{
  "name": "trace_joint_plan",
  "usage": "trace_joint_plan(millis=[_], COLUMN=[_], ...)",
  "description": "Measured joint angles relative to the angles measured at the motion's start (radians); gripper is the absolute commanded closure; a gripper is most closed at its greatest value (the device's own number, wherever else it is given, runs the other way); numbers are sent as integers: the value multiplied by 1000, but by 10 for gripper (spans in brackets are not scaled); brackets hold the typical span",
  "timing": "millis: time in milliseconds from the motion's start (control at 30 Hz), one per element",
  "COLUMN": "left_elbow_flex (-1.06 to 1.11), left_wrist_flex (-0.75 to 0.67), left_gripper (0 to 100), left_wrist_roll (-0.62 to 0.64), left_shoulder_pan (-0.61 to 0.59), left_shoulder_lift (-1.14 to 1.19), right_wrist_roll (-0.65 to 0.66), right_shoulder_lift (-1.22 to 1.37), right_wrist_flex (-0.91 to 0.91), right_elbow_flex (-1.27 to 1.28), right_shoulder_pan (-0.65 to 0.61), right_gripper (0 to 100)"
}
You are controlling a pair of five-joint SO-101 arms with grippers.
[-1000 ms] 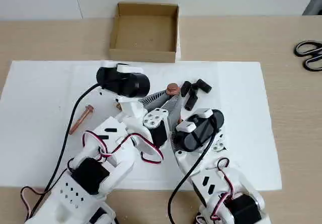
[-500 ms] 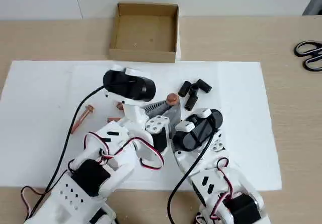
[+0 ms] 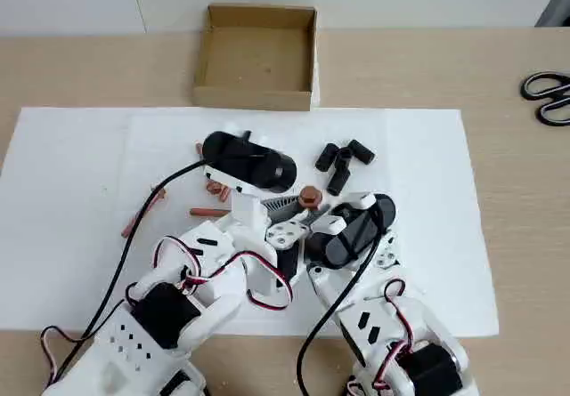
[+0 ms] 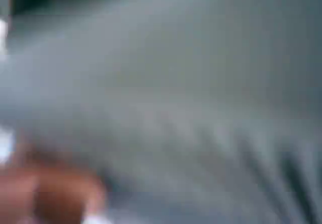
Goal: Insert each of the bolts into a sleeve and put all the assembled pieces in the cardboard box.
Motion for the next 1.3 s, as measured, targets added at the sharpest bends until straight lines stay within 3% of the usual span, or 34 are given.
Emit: trace_joint_plan(millis=[133,233,333,667,833,1033,1167,1300], left_elbow_flex=[0,-6,-46,-226,-318,-373,-373,-373], left_wrist_flex=[8,34,104,396,535,689,723,723], left_gripper=[816,754,701,696,696,696,696,696], left_wrist_roll=[0,0,0,-94,-221,-382,-456,-466], left_shoulder_pan=[0,-3,-11,-133,-262,-506,-678,-769], left_shoulder_lift=[0,0,0,-2,-2,-2,-2,-3], right_wrist_roll=[2,2,2,2,2,2,2,2], right_shoulder_lift=[2,-2,2,0,0,71,273,612], right_wrist_flex=[2,0,0,0,0,35,83,83], right_elbow_flex=[2,-2,0,0,0,-29,-230,-559], right_shoulder_pan=[3,3,5,2,81,256,313,324], right_gripper=[995,995,995,995,995,994,994,994])
